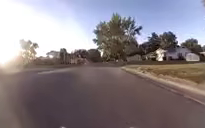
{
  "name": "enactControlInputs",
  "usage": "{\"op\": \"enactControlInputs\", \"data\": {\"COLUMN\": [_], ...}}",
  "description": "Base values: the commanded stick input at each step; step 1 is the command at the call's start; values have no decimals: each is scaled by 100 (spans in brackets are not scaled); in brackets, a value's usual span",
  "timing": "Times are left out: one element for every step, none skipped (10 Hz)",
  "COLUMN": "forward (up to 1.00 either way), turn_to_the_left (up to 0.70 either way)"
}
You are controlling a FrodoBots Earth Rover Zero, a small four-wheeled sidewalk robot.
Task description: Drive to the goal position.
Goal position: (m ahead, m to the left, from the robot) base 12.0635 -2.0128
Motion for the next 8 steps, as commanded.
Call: {"op": "enactControlInputs", "data": {"forward": [100, 100, 100, 100, 100, 100, 100, 100], "turn_to_the_left": [0, 0, -25, -40, -13, 0, 0, 0]}}
